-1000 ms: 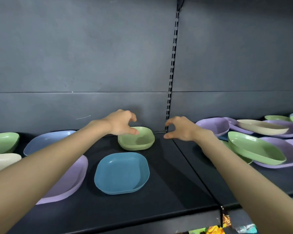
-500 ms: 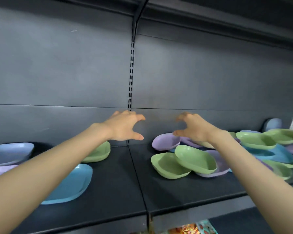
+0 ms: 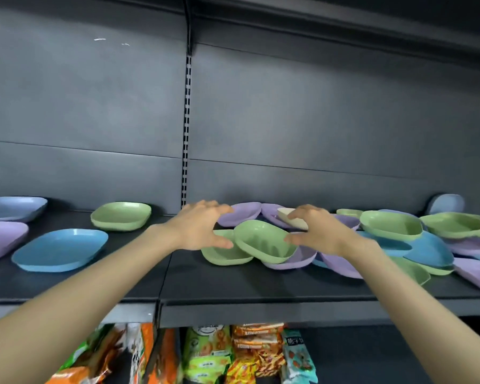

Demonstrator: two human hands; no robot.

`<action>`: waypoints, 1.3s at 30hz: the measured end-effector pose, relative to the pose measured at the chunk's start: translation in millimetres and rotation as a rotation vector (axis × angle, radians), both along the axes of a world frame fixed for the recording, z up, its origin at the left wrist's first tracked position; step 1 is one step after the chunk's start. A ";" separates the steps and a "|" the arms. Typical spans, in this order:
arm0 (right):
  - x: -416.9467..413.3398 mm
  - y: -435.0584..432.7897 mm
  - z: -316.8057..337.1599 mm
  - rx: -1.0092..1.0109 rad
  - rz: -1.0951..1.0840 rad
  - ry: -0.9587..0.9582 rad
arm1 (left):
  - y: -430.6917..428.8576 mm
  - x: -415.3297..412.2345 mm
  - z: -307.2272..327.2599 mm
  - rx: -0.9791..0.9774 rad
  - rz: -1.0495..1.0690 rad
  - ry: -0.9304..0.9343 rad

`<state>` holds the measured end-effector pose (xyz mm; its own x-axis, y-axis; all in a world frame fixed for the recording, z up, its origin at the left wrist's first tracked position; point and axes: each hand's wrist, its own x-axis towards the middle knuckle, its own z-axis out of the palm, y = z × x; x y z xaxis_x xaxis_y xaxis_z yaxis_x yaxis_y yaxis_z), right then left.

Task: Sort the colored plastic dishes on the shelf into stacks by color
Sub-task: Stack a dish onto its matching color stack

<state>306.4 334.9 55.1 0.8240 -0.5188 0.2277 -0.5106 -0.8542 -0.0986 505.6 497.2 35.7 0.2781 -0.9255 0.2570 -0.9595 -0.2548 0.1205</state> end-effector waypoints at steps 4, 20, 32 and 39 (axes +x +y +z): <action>-5.5 -2.5 -15.3 0.113 0.023 -0.030 | -13.8 -1.3 -12.8 0.001 -0.021 0.123; 7.6 -16.6 -45.6 0.254 0.055 -0.048 | -52.9 22.9 -48.7 -0.038 -0.084 0.586; 10.9 -20.5 -55.5 0.295 0.053 -0.101 | -42.5 19.6 -54.8 -0.326 -0.113 0.664; 20.2 -11.4 -47.6 0.339 0.145 -0.364 | -8.9 17.4 -43.9 -0.512 0.002 0.591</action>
<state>326.5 323.5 7.5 0.7917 -0.4994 0.3520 -0.2700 -0.8028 -0.5316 523.0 488.4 -8.2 0.5033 -0.7309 0.4609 -0.6991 -0.0310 0.7144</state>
